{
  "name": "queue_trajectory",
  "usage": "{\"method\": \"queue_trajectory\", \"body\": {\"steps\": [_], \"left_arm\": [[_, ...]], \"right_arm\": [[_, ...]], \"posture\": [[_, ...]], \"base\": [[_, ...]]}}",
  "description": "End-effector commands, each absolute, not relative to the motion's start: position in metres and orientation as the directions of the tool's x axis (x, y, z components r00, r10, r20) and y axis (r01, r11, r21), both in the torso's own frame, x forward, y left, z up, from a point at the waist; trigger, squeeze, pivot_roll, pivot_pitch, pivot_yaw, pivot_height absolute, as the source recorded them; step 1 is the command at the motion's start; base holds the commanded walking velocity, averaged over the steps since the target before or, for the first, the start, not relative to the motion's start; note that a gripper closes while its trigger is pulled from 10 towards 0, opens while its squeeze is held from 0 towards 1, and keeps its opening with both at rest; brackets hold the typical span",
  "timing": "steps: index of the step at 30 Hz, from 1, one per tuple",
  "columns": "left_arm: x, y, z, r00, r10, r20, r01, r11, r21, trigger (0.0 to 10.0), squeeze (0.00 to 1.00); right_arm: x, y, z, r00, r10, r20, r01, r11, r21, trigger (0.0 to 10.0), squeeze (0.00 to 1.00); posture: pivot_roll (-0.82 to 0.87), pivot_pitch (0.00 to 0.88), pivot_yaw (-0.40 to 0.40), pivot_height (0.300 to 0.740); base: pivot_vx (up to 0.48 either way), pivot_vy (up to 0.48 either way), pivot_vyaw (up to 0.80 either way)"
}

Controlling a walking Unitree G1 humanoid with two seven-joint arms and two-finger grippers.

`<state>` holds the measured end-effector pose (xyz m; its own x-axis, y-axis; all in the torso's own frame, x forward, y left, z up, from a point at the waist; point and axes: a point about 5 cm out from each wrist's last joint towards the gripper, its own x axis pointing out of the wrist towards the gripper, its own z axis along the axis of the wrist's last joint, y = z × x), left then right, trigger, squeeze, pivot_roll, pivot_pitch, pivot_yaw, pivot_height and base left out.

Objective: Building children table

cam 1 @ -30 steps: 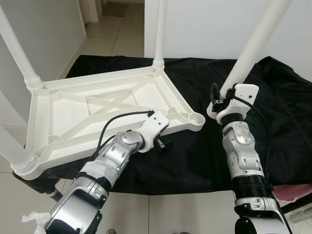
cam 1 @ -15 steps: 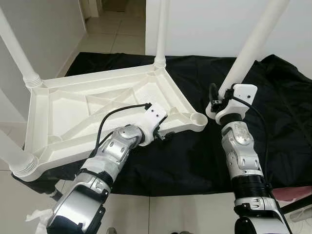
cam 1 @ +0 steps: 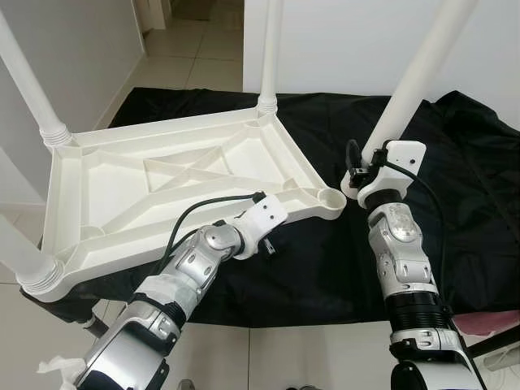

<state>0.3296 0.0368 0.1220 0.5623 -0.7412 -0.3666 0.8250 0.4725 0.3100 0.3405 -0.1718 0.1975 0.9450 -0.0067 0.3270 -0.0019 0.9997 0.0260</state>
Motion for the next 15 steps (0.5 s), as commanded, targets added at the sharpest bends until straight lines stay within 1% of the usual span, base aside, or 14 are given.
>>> {"method": "queue_trajectory", "body": {"steps": [1, 3, 4, 6, 7, 11, 13, 15], "left_arm": [[0.321, 0.034, 0.122, 0.45, -0.807, -0.381, 0.888, 0.36, 0.286, 0.0, 0.0], [0.316, 0.036, 0.121, 0.413, -0.822, -0.392, 0.904, 0.317, 0.288, 0.0, 0.0], [0.316, 0.036, 0.121, 0.413, -0.822, -0.392, 0.904, 0.317, 0.288, 0.0, 0.0], [0.311, 0.037, 0.118, 0.379, -0.832, -0.406, 0.918, 0.282, 0.279, 0.0, 0.0], [0.311, 0.037, 0.118, 0.379, -0.832, -0.406, 0.918, 0.282, 0.279, 0.0, 0.0], [0.294, 0.046, 0.107, 0.271, -0.842, -0.467, 0.955, 0.175, 0.24, 0.0, 0.0], [0.294, 0.046, 0.107, 0.271, -0.842, -0.467, 0.955, 0.175, 0.24, 0.0, 0.0], [0.286, 0.052, 0.098, 0.229, -0.83, -0.508, 0.967, 0.132, 0.22, 0.0, 0.0]], "right_arm": [[0.341, -0.171, 0.202, 0.937, -0.002, 0.351, -0.004, 1.0, 0.017, 10.0, 0.0], [0.341, -0.171, 0.202, 0.937, -0.002, 0.35, -0.004, 1.0, 0.017, 10.0, 0.0], [0.341, -0.171, 0.202, 0.937, -0.002, 0.35, -0.004, 1.0, 0.017, 10.0, 0.0], [0.341, -0.171, 0.202, 0.937, -0.004, 0.35, -0.002, 1.0, 0.017, 10.0, 0.0], [0.341, -0.171, 0.202, 0.937, -0.004, 0.35, -0.002, 1.0, 0.017, 10.0, 0.0], [0.341, -0.173, 0.202, 0.937, -0.013, 0.35, 0.006, 1.0, 0.019, 10.0, 0.0], [0.341, -0.173, 0.202, 0.937, -0.013, 0.35, 0.006, 1.0, 0.019, 10.0, 0.0], [0.342, -0.174, 0.202, 0.937, -0.015, 0.35, 0.009, 1.0, 0.02, 10.0, 0.0]], "posture": [[-0.03, 0.0, -0.013, 0.74], [-0.03, 0.0, -0.013, 0.74], [-0.03, 0.0, -0.013, 0.74], [-0.03, 0.0, -0.011, 0.74], [-0.03, 0.0, -0.011, 0.74], [-0.02, 0.0, -0.012, 0.74], [-0.02, 0.0, -0.012, 0.74], [-0.02, 0.0, -0.012, 0.74]], "base": [[0.0, 0.0, 0.0], [0.0, 0.0, 0.0], [0.0, 0.0, 0.0], [0.0, 0.0, 0.0], [0.0, 0.0, 0.0], [0.0, 0.0, 0.0], [0.0, 0.0, 0.0], [0.0, 0.0, 0.0]]}}
